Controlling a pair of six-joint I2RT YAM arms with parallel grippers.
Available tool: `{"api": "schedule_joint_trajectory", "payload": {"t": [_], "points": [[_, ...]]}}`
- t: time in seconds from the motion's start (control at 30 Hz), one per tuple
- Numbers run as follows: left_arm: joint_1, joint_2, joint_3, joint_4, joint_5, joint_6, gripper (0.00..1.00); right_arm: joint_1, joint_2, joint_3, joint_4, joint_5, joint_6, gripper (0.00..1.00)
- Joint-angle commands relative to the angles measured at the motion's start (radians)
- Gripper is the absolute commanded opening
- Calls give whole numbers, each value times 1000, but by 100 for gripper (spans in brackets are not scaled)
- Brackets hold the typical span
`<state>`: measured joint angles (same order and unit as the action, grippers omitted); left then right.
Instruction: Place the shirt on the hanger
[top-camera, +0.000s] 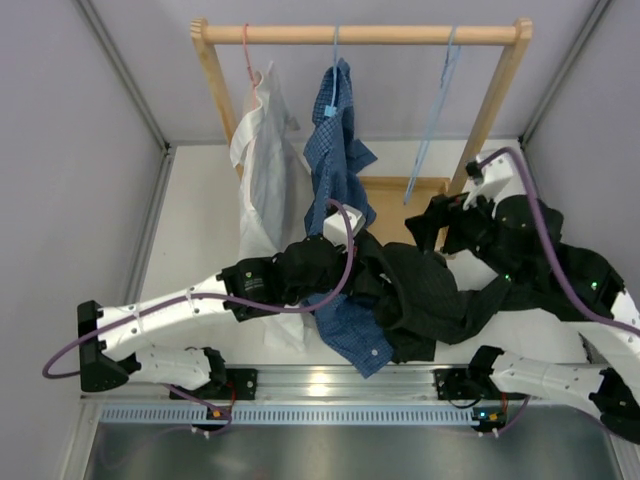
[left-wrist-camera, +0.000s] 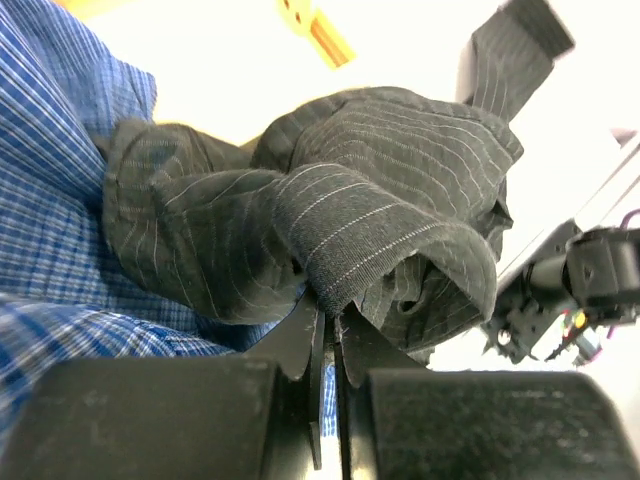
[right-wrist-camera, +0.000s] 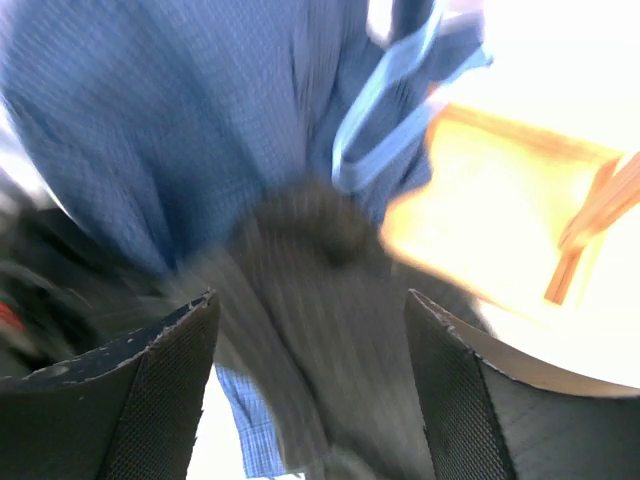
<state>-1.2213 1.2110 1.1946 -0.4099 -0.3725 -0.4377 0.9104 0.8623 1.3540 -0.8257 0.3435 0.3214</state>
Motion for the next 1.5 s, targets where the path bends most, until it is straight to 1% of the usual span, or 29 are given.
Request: {"api": "schedule_joint_trajectory", "payload": {"t": [0.0, 0.03, 0.07, 0.1, 0.13, 0.17, 0.27, 0.33, 0.37, 0.47, 0.5, 0.53, 0.57, 0.6, 0.67, 0.7, 0.73, 0.77, 0.87, 1.07, 1.13, 1.27, 1.4, 1.47], "points": [[23, -13, -24, 52, 110, -22, 0, -25, 90, 201, -75, 165, 36, 73], [25, -14, -26, 51, 116, -25, 0, -31, 119, 235, -82, 181, 42, 74], [23, -16, -24, 52, 121, -27, 0, -56, 151, 310, -92, 193, 45, 75], [25, -15, -24, 52, 129, -30, 0, -70, 215, 348, -110, 207, 44, 75], [23, -16, -23, 52, 135, -32, 0, -91, 246, 379, -112, 204, 35, 75], [25, -15, -23, 51, 141, -32, 0, -141, 277, 440, -116, 200, 33, 75], [23, -16, -24, 51, 149, -41, 0, -229, 415, 546, -113, 172, 7, 76], [23, -22, -32, 51, 141, -50, 0, -255, 467, 591, -101, 175, -33, 75], [23, -27, -35, 51, 138, -53, 0, -278, 524, 629, -98, 180, -48, 75], [23, -31, -40, 48, 136, -55, 0, -298, 599, 684, -104, 228, -88, 71], [23, -33, -38, 43, 136, -55, 0, -301, 607, 688, -105, 238, -93, 66], [23, -34, -38, 40, 130, -53, 0, -309, 607, 682, -105, 245, -96, 64], [23, -34, -36, 36, 126, -52, 0, -312, 597, 675, -104, 252, -96, 59], [23, -36, -35, 26, 121, -50, 0, -314, 584, 665, -104, 252, -96, 48], [22, -37, -33, 20, 115, -49, 0, -326, 543, 620, -98, 229, -90, 37], [23, -41, -32, 19, 116, -49, 0, -329, 528, 603, -93, 215, -90, 27], [23, -39, -32, 14, 118, -49, 0, -332, 515, 570, -90, 198, -97, 24], [23, -38, -30, 13, 121, -47, 0, -343, 495, 554, -87, 145, -104, 21], [23, -36, -32, 14, 119, -47, 0, -363, 460, 464, -43, 56, -139, 19], [23, -51, -24, 2, 115, -44, 0, -380, 425, 386, -23, 55, -169, 19], [23, -53, -21, -4, 112, -41, 0, -383, 417, 381, -18, 51, -176, 11], [23, -59, -23, -7, 109, -41, 0, -383, 405, 378, -3, 38, -205, 0], [23, -62, -14, -10, 104, -52, 0, -383, 385, 381, 31, 22, -235, 0], [23, -53, 2, -18, 104, -53, 0, -381, 380, 419, 36, 11, -240, 0]]}}
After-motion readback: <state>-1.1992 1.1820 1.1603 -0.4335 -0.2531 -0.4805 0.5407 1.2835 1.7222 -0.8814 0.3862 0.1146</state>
